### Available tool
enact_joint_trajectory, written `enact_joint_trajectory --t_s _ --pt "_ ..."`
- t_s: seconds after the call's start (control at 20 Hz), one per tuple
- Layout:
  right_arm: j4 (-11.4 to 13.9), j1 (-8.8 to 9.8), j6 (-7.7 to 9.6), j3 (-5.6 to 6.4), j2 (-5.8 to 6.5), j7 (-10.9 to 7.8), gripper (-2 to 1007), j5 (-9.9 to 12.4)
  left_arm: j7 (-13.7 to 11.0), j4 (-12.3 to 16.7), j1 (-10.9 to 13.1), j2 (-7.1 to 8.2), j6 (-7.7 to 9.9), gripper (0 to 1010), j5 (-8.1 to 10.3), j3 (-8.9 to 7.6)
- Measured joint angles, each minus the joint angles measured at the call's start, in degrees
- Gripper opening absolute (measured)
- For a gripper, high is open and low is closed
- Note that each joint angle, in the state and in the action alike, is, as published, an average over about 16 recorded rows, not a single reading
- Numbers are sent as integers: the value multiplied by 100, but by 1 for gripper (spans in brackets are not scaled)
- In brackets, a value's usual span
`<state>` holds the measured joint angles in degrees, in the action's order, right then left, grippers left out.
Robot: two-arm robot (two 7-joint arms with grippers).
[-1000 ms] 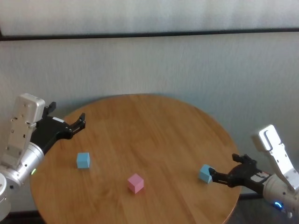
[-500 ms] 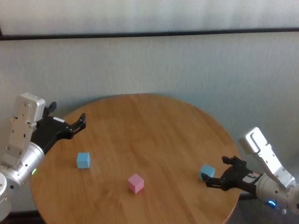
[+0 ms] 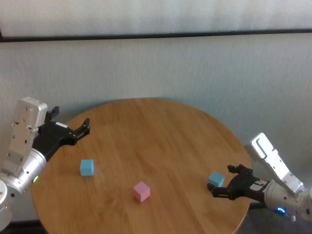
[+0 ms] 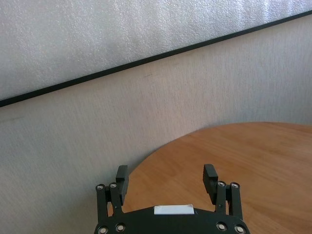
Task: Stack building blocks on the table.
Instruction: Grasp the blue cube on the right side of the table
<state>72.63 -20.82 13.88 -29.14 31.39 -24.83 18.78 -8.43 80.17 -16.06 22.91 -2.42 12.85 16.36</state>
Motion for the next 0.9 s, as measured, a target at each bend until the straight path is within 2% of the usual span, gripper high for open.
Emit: enact_joint_trajectory --t_s 0.45,0.9 --pt "-297 -165 40 -2 -173 -219 1005 -107 -1 1 -2 -1 5 999 5 0" --pt "-561 -279 -2 -7 -302 -326 1005 -250 0 1 -2 -1 7 999 7 0"
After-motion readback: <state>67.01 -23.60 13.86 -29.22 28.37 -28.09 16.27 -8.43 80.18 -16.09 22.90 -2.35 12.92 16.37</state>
